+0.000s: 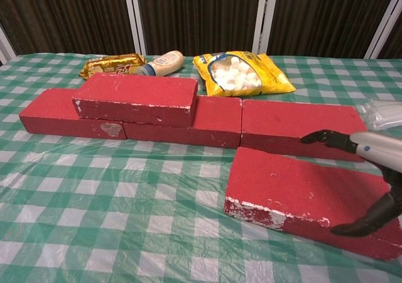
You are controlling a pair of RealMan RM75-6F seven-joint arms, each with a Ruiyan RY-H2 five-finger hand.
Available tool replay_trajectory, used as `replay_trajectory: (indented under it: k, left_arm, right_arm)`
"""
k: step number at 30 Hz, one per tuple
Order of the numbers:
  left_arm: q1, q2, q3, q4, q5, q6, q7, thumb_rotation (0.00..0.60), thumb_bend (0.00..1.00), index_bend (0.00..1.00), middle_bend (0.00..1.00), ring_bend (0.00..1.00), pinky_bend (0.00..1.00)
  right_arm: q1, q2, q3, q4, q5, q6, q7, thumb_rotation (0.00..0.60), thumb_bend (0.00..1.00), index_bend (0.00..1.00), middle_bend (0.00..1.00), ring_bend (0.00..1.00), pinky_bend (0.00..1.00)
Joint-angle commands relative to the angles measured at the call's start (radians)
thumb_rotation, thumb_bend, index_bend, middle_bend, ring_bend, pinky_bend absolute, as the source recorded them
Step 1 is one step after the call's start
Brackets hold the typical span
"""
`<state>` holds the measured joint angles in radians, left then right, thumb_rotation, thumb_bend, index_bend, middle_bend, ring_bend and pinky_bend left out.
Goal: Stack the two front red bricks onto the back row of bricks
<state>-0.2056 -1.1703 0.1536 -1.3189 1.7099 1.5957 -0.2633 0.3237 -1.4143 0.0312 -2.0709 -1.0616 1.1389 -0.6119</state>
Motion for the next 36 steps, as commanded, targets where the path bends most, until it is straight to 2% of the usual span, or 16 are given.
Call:
replay_trajectory:
  k: [1, 9, 20, 26, 28, 30, 32, 36]
  left_arm:
    - [-0.001, -0.001, -0.004, 0.004, -0.001, -0.006, -0.004, 0.600, 0.35, 0.00, 0.00, 0.00, 0.02]
    - [-0.001, 0.000, -0.008, 0.013, 0.018, -0.018, -0.032, 0.600, 0.34, 0.00, 0.00, 0.00, 0.02]
    - [0.001, -0.004, -0.018, 0.013, 0.030, -0.035, -0.031, 0.600, 0.34, 0.00, 0.00, 0.00, 0.02]
    - [0.003, -0.006, -0.023, 0.016, 0.031, -0.041, -0.033, 0.600, 0.34, 0.00, 0.00, 0.00, 0.02]
    - [0.003, -0.006, -0.024, 0.017, 0.032, -0.043, -0.035, 0.600, 0.34, 0.00, 0.00, 0.00, 0.02]
    - [0.004, -0.005, -0.025, 0.017, 0.032, -0.044, -0.037, 0.600, 0.34, 0.00, 0.00, 0.00, 0.02]
    - [0.004, -0.005, -0.027, 0.019, 0.032, -0.046, -0.041, 0.600, 0.34, 0.00, 0.00, 0.00, 0.02]
    - [0.005, -0.004, -0.030, 0.019, 0.029, -0.051, -0.046, 0.600, 0.35, 0.00, 0.00, 0.00, 0.02]
  right_arm:
    - [0.011, -0.034, -0.003, 0.013, 0.019, 0.021, -0.026, 0.600, 0.08, 0.00, 0.00, 0.00, 0.00]
    - [0.024, -0.110, 0.021, 0.096, 0.078, 0.063, -0.029, 0.600, 0.08, 0.00, 0.00, 0.00, 0.00]
    - [0.072, -0.113, 0.044, 0.144, 0.198, 0.020, -0.019, 0.600, 0.08, 0.00, 0.00, 0.00, 0.00]
    - [0.089, -0.107, 0.045, 0.149, 0.216, 0.026, -0.013, 0.600, 0.08, 0.01, 0.00, 0.00, 0.01]
    - [0.089, -0.113, 0.043, 0.152, 0.211, 0.040, -0.011, 0.600, 0.08, 0.08, 0.05, 0.00, 0.07]
    - [0.087, -0.123, 0.041, 0.160, 0.205, 0.064, -0.017, 0.600, 0.08, 0.24, 0.18, 0.08, 0.20]
    - [0.088, -0.133, 0.040, 0.168, 0.200, 0.081, -0.021, 0.600, 0.08, 0.35, 0.26, 0.17, 0.28]
    - [0.092, -0.142, 0.038, 0.169, 0.218, 0.091, -0.032, 0.600, 0.08, 0.44, 0.33, 0.26, 0.32]
